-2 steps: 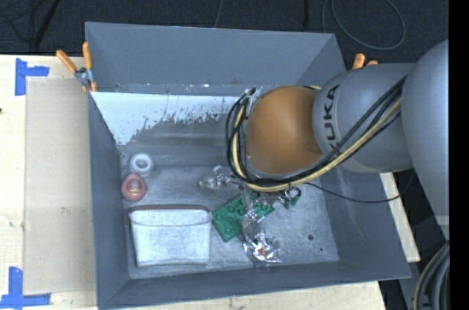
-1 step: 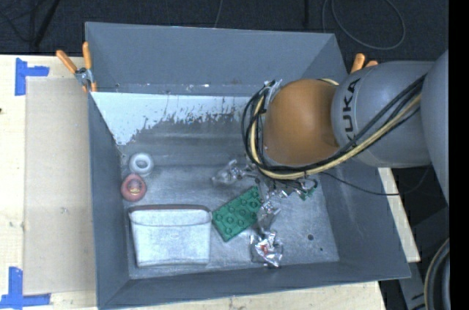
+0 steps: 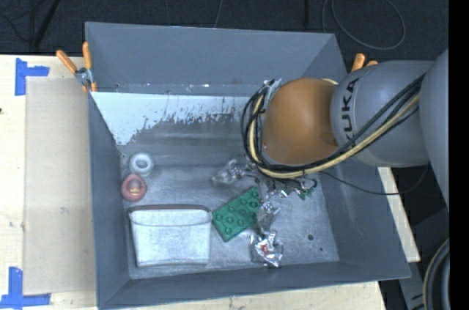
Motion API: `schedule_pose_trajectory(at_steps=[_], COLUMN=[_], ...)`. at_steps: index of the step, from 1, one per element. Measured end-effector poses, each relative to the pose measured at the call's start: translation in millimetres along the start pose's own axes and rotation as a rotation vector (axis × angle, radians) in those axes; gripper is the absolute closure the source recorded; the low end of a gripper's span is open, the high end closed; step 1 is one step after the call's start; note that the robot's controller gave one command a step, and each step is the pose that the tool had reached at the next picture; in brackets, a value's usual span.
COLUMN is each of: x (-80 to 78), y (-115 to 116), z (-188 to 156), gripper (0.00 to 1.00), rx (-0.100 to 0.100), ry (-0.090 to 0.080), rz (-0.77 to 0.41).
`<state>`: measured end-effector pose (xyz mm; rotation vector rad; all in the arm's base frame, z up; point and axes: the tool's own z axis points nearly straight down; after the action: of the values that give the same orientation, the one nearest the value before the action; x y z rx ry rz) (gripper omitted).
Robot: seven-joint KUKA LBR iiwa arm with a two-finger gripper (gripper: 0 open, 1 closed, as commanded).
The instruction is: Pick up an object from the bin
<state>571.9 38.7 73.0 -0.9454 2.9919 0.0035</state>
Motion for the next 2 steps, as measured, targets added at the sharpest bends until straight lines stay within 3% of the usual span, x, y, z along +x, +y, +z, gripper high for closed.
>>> schedule_pose_trajectory(at_steps=[2], x=[-1.0], y=[0.8], z=[-0.3], gripper=[0.0], rx=[-0.001], ry=[0.002], rz=[0.01])
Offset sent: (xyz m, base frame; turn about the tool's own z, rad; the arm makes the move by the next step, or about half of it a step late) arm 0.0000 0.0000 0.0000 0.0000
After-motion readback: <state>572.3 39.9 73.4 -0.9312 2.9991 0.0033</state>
